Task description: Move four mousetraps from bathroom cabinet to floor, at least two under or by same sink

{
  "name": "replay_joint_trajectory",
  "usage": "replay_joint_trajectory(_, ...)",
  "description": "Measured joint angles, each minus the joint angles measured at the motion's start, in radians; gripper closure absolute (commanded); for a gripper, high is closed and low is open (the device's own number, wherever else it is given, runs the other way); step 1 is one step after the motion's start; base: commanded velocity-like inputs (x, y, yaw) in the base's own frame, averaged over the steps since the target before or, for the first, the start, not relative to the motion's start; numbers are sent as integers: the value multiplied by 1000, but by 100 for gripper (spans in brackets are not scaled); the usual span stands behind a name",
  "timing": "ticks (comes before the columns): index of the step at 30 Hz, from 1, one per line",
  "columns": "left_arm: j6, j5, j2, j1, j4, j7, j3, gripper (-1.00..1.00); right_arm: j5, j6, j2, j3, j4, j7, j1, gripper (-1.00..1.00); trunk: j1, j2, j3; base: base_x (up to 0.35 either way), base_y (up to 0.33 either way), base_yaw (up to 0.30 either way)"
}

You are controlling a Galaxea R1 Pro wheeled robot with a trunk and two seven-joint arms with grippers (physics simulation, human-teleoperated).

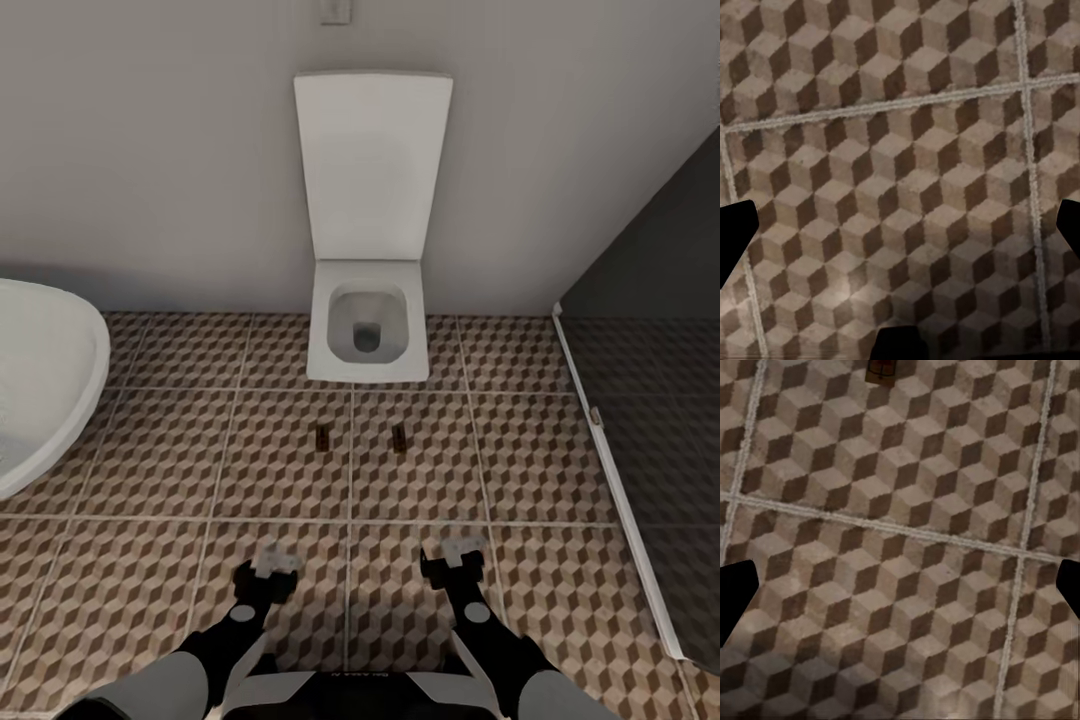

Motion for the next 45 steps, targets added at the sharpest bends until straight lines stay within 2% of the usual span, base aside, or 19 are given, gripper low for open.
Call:
replay_joint_trajectory(4,-35,1,-6,0,53,-1,0,-100,-1,-31,0,0,58,0,0,-100,-15,28,19,0,0,0)
replay_joint_trajectory(11,-86,1,-20,0,145,-2,0,-100,-4,-169,0,-1,204,0,0,-100,-42,77,52,0,0,21)
replay_joint_trajectory(14,-129,1,-22,0,184,-2,0,-100,-5,-244,1,-2,269,0,0,-100,-54,98,66,0,0,52)
replay_joint_trajectory(18,-167,1,-26,1,213,-1,0,-100,-6,-293,2,-2,310,0,0,-100,-69,126,85,0,0,61)
replay_joint_trajectory(25,-194,2,-25,3,231,-1,1,-100,-7,-325,1,-2,344,0,1,-100,-96,175,119,0,0,66)
replay_joint_trajectory(45,-211,3,-21,9,237,-1,1,-100,-7,-363,0,-3,358,0,5,-100,-173,315,214,0,0,68)
